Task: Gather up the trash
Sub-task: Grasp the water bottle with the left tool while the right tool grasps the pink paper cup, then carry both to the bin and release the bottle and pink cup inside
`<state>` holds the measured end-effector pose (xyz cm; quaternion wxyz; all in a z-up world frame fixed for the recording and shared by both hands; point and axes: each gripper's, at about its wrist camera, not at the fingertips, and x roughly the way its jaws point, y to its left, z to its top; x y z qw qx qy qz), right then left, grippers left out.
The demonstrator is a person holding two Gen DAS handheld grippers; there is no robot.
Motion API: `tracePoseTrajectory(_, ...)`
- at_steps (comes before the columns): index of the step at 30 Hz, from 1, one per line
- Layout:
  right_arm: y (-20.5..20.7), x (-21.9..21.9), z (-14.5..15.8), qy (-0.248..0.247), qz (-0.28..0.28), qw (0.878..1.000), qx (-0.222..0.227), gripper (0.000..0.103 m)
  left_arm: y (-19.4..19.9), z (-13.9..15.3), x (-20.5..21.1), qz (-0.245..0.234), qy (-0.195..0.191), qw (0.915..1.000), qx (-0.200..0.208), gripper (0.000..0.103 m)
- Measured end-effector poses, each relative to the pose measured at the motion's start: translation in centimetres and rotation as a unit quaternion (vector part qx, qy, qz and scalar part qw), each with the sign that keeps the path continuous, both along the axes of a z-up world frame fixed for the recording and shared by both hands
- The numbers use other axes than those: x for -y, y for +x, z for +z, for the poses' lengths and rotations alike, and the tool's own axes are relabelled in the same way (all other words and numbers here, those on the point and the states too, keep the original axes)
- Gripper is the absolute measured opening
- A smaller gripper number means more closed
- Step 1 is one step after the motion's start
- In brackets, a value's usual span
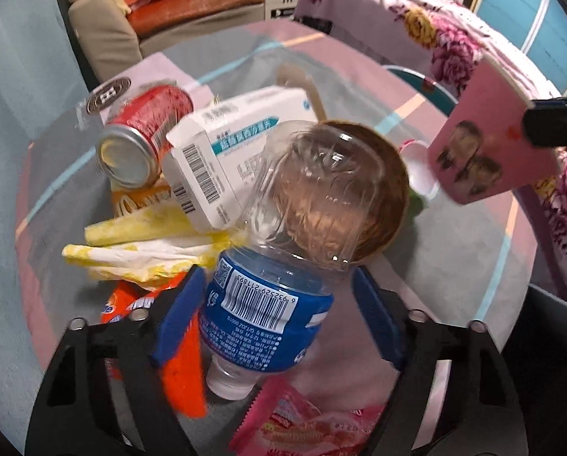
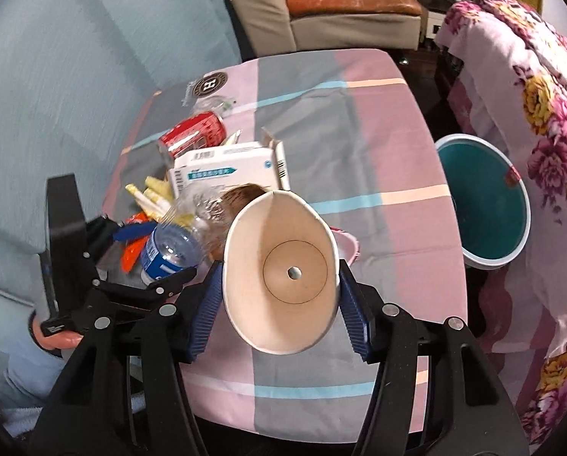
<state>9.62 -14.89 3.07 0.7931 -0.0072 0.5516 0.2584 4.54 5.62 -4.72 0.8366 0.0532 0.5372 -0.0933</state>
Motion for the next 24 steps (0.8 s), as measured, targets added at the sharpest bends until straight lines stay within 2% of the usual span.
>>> tracePoseTrajectory(6,0.9,1.8,-0.6,0.012,-0.013,1.0,-0.002,0.055,-0.2,1.1,-0.1,0.018,-0.034,0.9993,0.004,0.075)
tracePoseTrajectory(12,1.9,4.5,-0.4,0.033,-0.032,0.999,0.002,0.055,-0.4,5.3,-0.8,0.048,-0.097,0.9934,0.038,0.075)
tracePoseTrajectory(16,2.5,6.6,-0.2,0.049,-0.044,0.998,0.006,0.055,0.1,8.1,-0.1,0.056,-0.118,0.9894,0.062,0.075)
tracePoseTrajectory(20,3.5,9.2,0.2,0.057,-0.067,0.996,0.021,0.055,1.4,9.9,2.0,0.051,-0.122,0.9881,0.079,0.075)
tracePoseTrajectory(24,4.9,12.9,0.6,0.067,-0.1,0.992,0.036,0.055,4.8,10.1,5.8,0.036,-0.124,0.989,0.073,0.075)
